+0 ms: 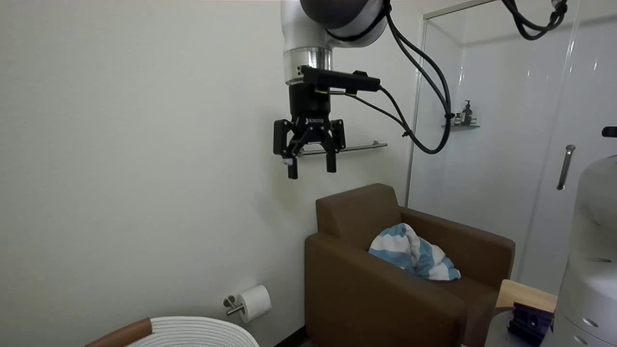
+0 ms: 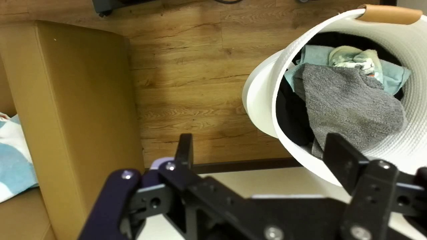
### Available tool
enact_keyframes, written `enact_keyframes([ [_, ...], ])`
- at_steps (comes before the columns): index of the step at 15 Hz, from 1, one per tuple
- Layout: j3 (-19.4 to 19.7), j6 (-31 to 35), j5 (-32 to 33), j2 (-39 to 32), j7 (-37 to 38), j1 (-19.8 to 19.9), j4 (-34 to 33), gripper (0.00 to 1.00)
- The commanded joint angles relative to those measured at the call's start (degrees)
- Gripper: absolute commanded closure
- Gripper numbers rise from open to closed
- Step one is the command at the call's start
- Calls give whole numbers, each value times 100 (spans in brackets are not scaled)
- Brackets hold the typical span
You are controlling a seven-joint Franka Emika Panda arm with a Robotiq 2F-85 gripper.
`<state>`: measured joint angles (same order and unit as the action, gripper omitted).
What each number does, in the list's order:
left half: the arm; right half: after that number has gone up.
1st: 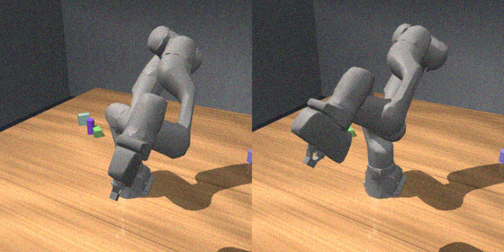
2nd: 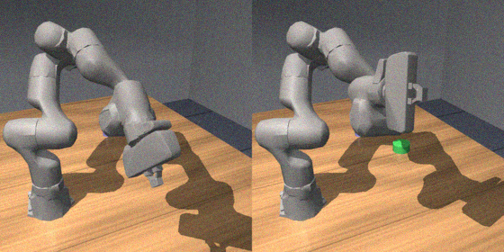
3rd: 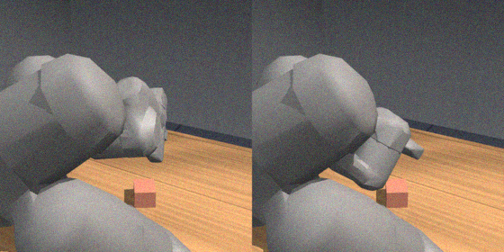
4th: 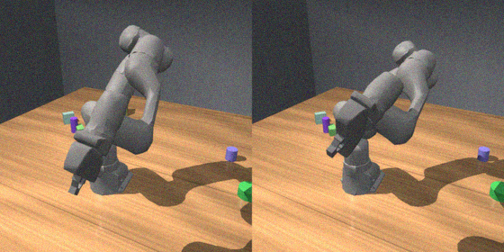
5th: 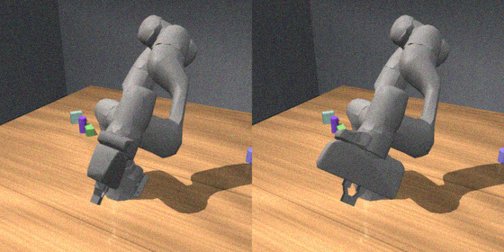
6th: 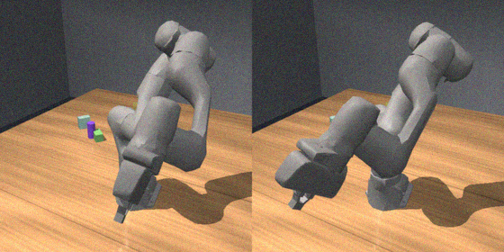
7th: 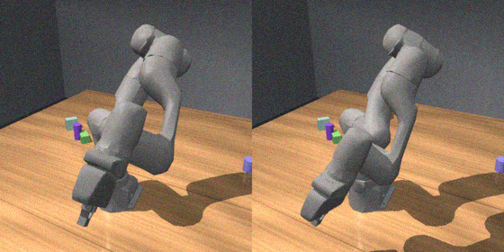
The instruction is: Move the object from the basket to the couch and move the towel from the couch to the basket
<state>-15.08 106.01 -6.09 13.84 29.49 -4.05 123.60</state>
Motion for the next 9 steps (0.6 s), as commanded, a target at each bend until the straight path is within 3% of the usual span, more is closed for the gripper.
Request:
enact_keyframes([
  [1,97,-10,26,-9,21,-106,-10,0],
  [7,97,-10,26,-9,21,-106,-10,0],
  [9,99,300,-78,-36,-149,-164,80,0],
])
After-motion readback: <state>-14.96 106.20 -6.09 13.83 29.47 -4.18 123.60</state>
